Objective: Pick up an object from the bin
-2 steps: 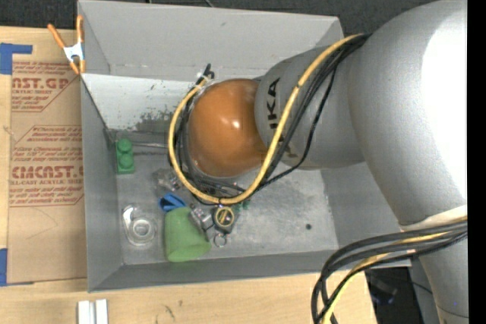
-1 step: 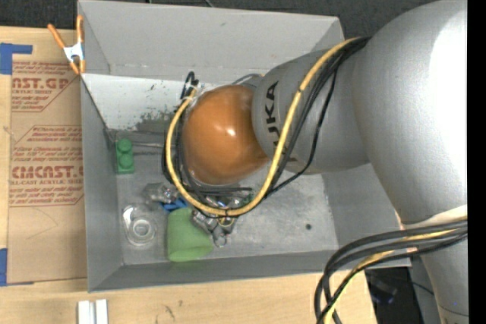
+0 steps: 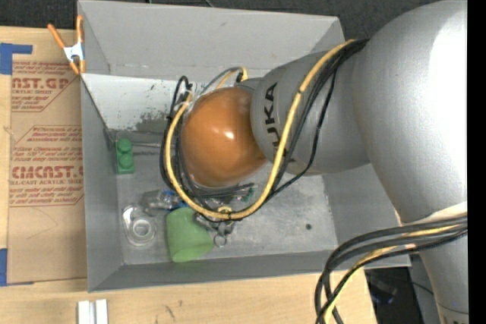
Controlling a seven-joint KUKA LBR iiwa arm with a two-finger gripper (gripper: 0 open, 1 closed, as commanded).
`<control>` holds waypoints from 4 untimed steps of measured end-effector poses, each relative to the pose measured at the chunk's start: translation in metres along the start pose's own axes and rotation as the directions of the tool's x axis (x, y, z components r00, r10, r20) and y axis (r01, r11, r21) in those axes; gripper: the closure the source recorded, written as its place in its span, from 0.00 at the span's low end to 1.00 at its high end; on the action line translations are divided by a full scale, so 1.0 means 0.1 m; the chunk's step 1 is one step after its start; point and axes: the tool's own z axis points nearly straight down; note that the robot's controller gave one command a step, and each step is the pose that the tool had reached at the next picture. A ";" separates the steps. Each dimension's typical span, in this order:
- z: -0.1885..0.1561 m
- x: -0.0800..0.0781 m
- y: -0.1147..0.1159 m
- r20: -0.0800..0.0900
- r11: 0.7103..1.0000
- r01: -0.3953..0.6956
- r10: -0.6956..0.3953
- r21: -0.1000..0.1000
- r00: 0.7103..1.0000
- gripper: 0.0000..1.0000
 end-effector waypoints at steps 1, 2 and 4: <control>-0.61 0.39 -0.29 -0.014 0.999 -0.041 0.040 -0.027 0.999 0.00; -0.18 0.27 -0.18 -0.001 0.998 0.064 -0.064 -0.025 0.998 0.00; 0.11 -0.11 0.33 -0.005 0.980 0.197 -0.197 -0.034 0.980 0.00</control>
Offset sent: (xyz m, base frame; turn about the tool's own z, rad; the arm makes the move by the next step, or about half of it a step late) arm 0.0018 -0.0453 0.0576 0.0329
